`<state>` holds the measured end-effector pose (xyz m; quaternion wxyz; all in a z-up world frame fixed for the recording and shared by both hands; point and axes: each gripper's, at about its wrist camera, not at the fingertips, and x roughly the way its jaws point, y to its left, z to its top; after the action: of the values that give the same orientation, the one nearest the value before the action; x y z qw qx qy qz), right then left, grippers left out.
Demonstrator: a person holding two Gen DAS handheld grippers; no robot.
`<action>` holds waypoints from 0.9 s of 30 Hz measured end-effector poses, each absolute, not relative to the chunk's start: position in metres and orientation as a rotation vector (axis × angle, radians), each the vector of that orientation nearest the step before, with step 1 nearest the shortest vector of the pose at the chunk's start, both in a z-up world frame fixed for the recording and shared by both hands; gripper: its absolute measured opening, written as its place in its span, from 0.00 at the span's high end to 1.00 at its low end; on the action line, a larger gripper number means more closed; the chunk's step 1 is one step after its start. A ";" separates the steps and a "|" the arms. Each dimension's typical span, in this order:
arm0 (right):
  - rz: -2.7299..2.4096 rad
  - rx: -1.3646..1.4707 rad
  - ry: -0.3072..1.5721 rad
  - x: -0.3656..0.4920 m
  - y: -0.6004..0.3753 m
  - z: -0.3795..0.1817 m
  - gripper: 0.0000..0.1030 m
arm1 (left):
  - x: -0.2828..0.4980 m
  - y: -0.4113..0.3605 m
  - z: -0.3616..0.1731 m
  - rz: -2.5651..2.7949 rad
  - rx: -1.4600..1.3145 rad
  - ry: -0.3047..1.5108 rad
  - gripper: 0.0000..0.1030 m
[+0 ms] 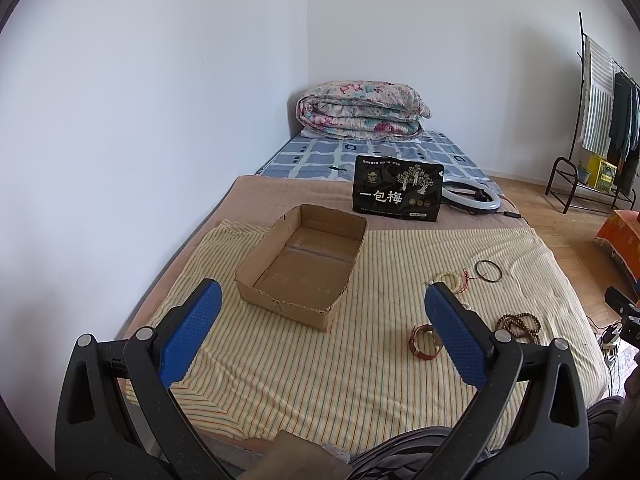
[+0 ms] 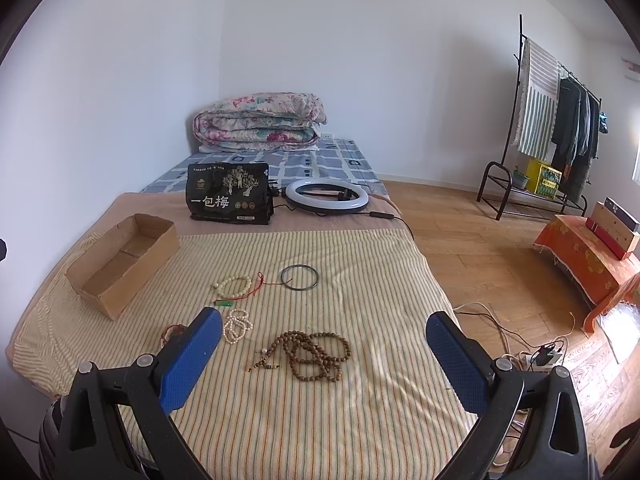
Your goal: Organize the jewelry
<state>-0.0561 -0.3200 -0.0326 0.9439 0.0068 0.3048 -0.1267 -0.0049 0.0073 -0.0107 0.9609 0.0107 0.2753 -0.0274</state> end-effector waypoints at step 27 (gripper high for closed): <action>-0.059 -0.125 0.818 0.031 -0.380 -0.080 0.02 | 0.080 -0.065 -0.098 -0.352 0.083 0.838 0.26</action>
<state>0.0311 -0.3797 -0.0799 0.9151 -0.0609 0.3975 -0.0289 0.0805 -0.0648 -0.0980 0.8976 0.0401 0.4046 -0.1701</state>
